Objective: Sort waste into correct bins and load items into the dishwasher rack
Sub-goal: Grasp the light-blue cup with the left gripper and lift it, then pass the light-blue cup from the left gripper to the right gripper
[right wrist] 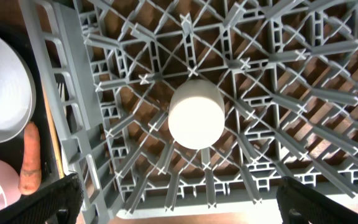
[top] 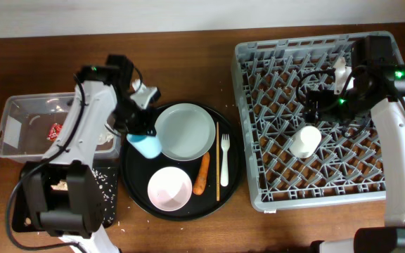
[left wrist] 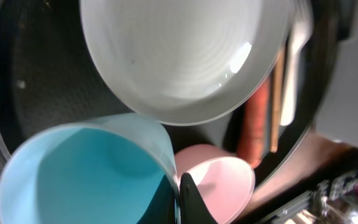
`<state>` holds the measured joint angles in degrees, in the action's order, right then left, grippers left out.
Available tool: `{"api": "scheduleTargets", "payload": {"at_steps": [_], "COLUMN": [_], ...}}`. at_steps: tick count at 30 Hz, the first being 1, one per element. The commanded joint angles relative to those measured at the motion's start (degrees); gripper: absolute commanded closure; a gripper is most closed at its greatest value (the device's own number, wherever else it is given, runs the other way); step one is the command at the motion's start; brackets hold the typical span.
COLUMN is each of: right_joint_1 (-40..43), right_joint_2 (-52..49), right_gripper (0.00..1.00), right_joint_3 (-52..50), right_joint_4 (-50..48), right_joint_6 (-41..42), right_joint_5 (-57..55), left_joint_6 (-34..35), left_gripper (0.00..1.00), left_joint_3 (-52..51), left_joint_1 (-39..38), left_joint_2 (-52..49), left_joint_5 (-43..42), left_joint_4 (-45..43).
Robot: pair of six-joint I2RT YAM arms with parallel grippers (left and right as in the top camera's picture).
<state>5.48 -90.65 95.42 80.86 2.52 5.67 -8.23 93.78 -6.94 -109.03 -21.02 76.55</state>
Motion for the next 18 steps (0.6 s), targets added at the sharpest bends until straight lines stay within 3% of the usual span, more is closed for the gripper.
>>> {"api": "scheduleTargets", "payload": {"at_steps": [1, 4, 6, 9, 13, 15, 18], "right_joint_1": [-0.2, -0.2, -0.2, -0.2, -0.2, -0.2, -0.2], "right_joint_2": [0.2, 0.2, 0.2, 0.2, 0.2, 0.2, 0.2], "right_gripper": [0.01, 0.01, 0.01, 0.01, 0.01, 0.01, 0.01], "right_joint_3": [0.4, 0.4, 0.4, 0.4, 0.4, 0.4, 0.4], "right_joint_4": [0.1, 0.1, 0.1, -1.0, -0.5, -0.7, -1.6], "right_joint_6": [-0.1, -0.1, -0.1, -0.1, -0.1, -0.1, -1.9], "right_joint_5": [0.5, 0.5, 0.5, 0.6, 8.5, 12.7, 27.9], "left_joint_6": [1.3, 0.9, -5.6, -5.6, -9.9, -10.1, -10.1], "left_gripper": [1.00, 1.00, 0.99, 1.00, 1.00, 1.00, 1.00], "left_joint_3": [10.7, 16.9, 17.1, 17.0, 17.0, 17.0, 17.0], "left_joint_1": [0.3, 0.3, 0.3, 0.3, 0.3, 0.3, 0.3], "left_joint_2": [-0.1, 0.2, 0.3, 0.3, 0.3, 0.3, 0.3], "left_joint_5": [-4.9, -16.1, -34.0, -50.6, -63.4, -64.9, -65.7], "left_joint_4": [3.9, 2.9, -0.7, -5.0, -6.5, -6.7, -6.7]}}
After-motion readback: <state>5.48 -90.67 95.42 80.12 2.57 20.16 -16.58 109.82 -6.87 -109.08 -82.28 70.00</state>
